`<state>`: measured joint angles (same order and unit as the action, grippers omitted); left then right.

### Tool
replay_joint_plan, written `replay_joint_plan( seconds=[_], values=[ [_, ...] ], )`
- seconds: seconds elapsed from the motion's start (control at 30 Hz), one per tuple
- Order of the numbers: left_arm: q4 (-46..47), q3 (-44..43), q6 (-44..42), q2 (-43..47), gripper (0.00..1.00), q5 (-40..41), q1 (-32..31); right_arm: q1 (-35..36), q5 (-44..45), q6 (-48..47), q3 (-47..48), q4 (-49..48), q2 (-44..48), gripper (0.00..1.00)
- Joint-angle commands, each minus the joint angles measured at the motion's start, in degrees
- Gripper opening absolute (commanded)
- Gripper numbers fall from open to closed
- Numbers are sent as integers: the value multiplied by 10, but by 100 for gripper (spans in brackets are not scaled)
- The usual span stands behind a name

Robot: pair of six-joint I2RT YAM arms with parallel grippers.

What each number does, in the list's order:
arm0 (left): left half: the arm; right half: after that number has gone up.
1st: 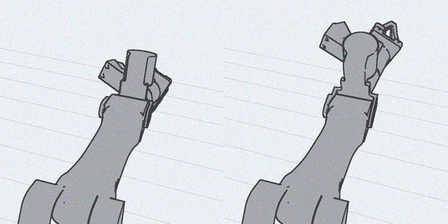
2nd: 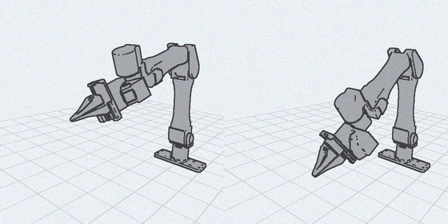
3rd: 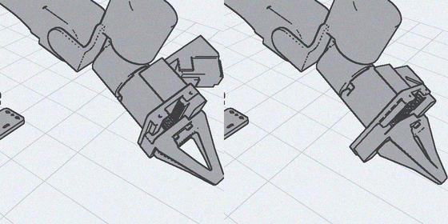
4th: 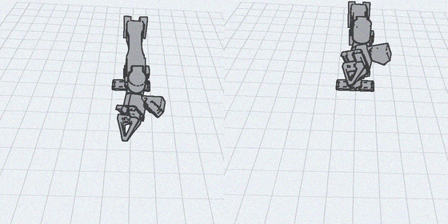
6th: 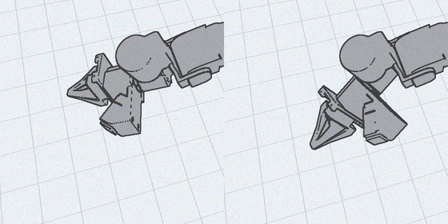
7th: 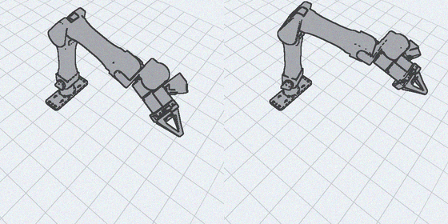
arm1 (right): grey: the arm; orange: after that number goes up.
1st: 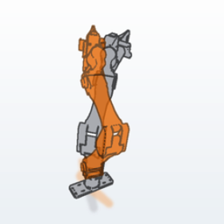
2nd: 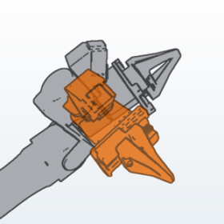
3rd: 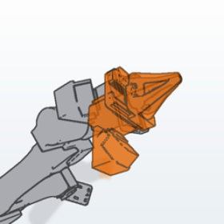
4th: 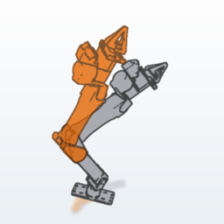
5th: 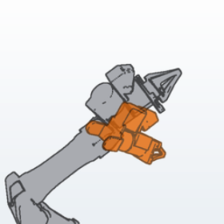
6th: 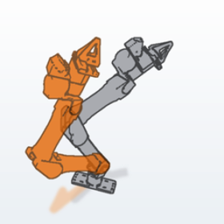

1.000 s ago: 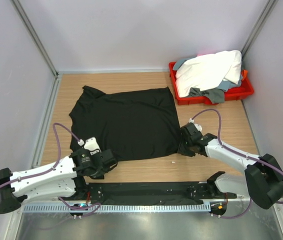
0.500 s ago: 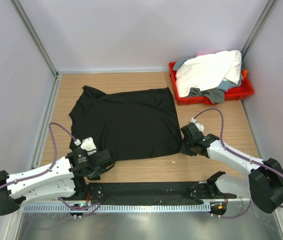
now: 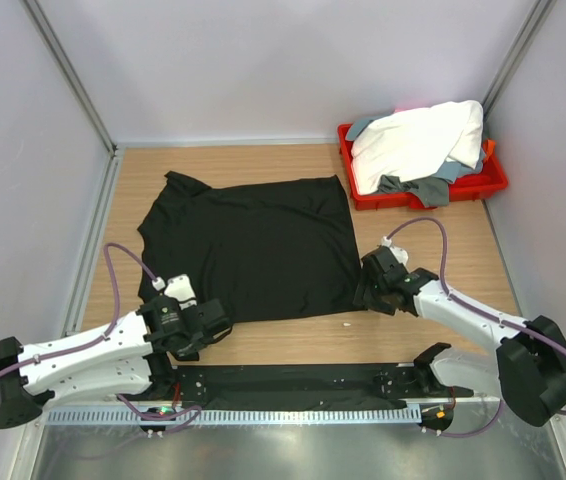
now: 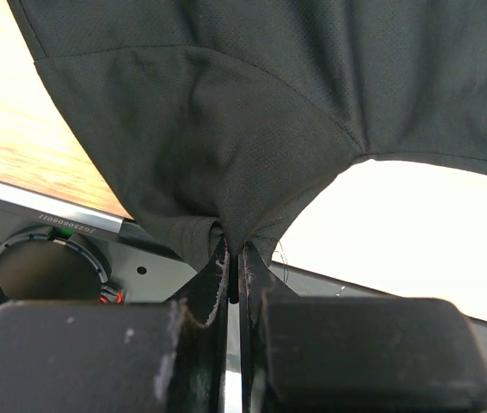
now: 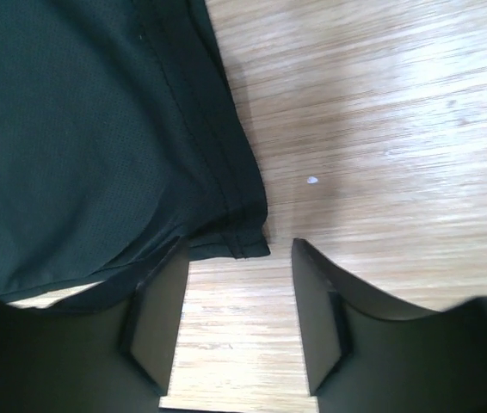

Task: Fold and stack the t-shirts
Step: Fold the tshirt

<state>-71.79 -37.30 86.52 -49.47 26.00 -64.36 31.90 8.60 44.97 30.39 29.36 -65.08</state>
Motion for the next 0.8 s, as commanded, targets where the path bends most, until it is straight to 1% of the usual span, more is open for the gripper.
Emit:
replay_joint_plan(
  seconds=[0.0,0.07,0.1,0.17,0.2,0.27,0.3,0.37,0.43,0.53,0.6,0.7,0.77],
  values=[
    [-1,-21,-4,-3,1,24,3,4,-19,1,-12,-40,-9,53],
    [-3,-22,-3,0,1,27,2,5,-27,1,-22,-48,-11,50],
    [-6,-22,-2,5,1,28,2,5,-28,1,-29,-53,-9,46],
    [-7,-21,1,10,1,29,3,6,-32,0,-35,-55,-7,41],
    [-9,-21,1,14,1,29,2,5,-32,-1,-40,-57,-3,34],
    [-12,-23,1,16,1,30,2,5,-31,-3,-44,-59,0,24],
    [-13,-24,-2,17,2,30,3,4,-32,-5,-46,-60,1,13],
    [-32,-42,-14,16,1,35,3,4,-30,-6,-41,-51,8,2],
    [-65,-79,-35,16,2,37,2,5,-30,-5,-32,-28,20,2],
    [-105,-131,-82,5,7,36,4,4,-23,-6,-5,16,50,1],
    [-135,-158,-107,-17,7,45,5,5,-21,-8,19,39,63,2],
    [-145,-192,-134,-44,8,62,6,5,-21,-10,60,52,60,2],
    [-134,-204,-183,-55,9,61,22,5,-18,-21,83,52,52,1]
  ],
)
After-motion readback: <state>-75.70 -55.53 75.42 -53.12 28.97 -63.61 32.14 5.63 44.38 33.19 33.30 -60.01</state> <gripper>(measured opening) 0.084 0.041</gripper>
